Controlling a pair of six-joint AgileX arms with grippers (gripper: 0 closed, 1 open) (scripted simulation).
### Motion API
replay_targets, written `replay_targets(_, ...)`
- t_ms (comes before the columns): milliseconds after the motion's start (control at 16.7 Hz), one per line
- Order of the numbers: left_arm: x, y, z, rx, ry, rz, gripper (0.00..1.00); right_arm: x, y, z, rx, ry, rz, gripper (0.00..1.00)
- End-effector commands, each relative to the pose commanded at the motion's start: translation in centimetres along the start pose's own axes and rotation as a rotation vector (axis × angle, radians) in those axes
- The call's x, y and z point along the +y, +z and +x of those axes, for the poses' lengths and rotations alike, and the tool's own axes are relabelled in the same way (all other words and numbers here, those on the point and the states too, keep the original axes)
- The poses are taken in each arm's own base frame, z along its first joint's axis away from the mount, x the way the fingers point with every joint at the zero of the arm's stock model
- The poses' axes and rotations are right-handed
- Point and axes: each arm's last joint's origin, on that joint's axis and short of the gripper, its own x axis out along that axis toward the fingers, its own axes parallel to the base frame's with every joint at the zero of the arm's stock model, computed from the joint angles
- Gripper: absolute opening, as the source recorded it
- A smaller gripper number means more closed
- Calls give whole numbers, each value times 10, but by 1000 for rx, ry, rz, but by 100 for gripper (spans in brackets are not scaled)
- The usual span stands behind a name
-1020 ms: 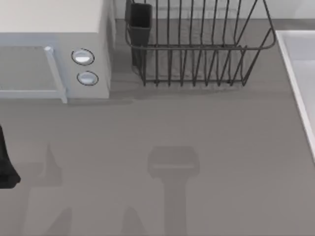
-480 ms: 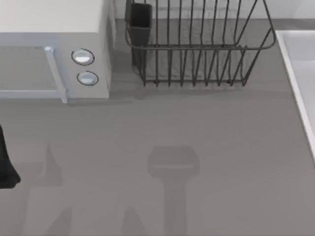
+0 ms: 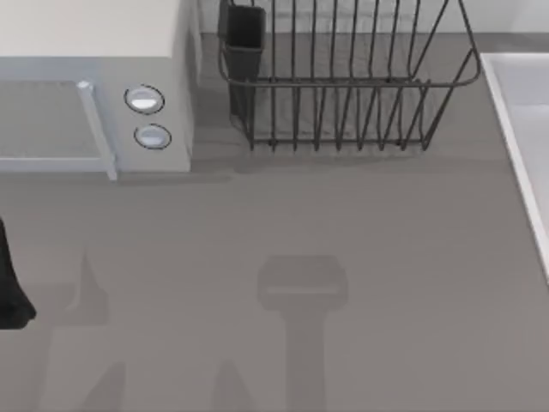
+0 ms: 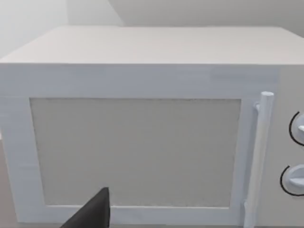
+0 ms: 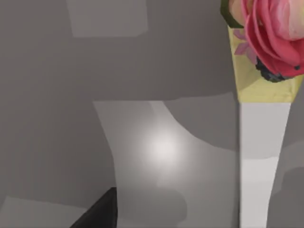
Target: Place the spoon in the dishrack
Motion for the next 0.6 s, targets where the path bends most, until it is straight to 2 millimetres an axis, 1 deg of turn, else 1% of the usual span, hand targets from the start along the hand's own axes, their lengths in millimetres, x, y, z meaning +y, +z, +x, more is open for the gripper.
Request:
replay_targets(60, 0, 0, 0, 0, 0, 0, 100, 0, 0, 0, 0, 0, 0, 0)
replay_targets(480, 0, 0, 0, 0, 0, 0, 100, 0, 0, 0, 0, 0, 0, 0)
replay_targets(540, 0, 0, 0, 0, 0, 0, 100, -1, 1, -22, -33, -4, 4, 0)
replay_targets(600, 0, 0, 0, 0, 0, 0, 100, -1, 2, -22, -33, -4, 4, 0)
